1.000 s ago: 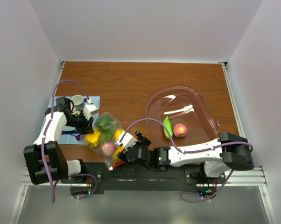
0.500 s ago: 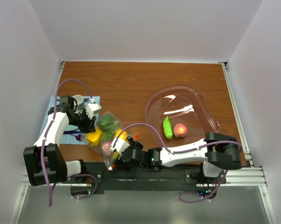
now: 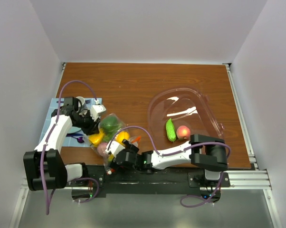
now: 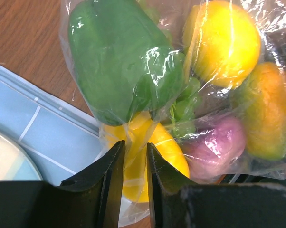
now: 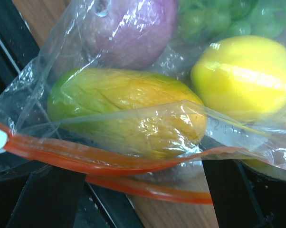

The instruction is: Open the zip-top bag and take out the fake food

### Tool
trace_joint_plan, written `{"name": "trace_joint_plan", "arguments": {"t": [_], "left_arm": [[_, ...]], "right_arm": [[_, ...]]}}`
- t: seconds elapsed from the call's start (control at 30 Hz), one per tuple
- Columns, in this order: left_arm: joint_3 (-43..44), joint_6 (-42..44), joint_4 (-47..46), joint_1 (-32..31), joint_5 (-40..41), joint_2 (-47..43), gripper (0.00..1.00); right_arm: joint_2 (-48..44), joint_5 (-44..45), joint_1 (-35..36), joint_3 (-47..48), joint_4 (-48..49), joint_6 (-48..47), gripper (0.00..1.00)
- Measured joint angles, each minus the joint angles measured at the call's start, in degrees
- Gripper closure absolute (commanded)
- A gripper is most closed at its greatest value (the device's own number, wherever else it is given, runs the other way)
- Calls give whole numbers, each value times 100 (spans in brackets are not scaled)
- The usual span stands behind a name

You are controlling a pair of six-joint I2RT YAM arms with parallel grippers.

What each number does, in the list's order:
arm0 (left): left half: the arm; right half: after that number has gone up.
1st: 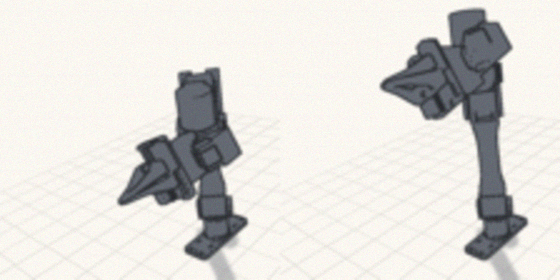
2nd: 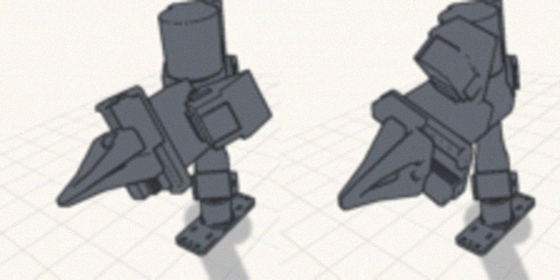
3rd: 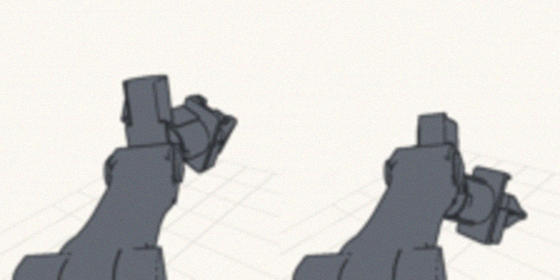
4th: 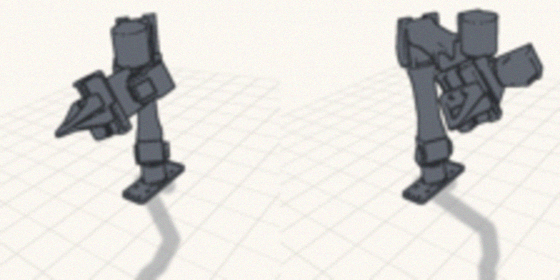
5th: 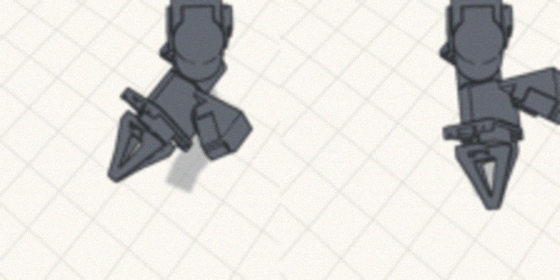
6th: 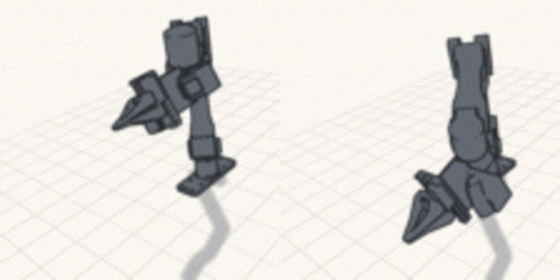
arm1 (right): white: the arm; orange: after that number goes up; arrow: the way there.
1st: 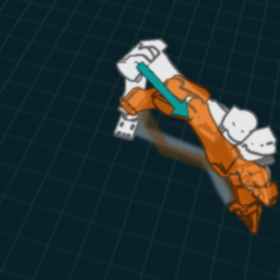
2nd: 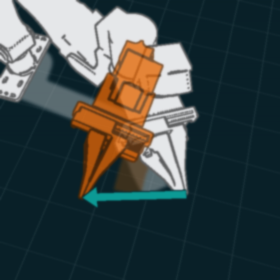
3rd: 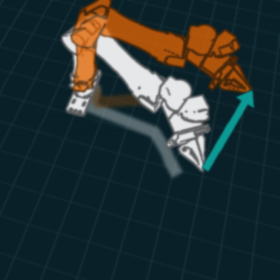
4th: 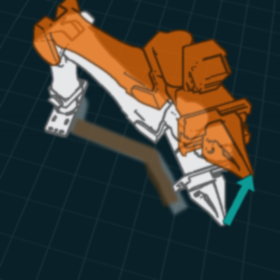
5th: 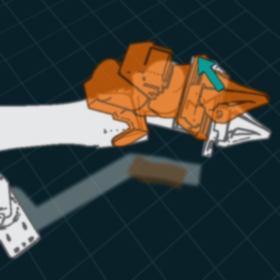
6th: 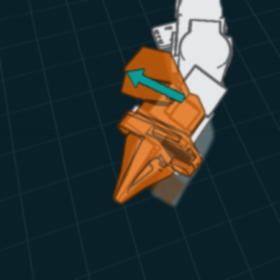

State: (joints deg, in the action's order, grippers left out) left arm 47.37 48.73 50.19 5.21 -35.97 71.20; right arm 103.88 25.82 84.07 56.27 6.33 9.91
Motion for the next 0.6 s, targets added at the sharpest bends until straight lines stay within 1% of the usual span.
{"name": "trace_joint_plan", "arguments": {"t": [0.37, 0.6], "left_arm": [[-219, -173, -188, -334, 105, -177, 73], [-240, -188, -256, -413, 199, -192, 73]], "right_arm": [[42, 177, 2, 59, 442, -249, 1], [437, 275, 146, 540, 621, -581, 1]]}}
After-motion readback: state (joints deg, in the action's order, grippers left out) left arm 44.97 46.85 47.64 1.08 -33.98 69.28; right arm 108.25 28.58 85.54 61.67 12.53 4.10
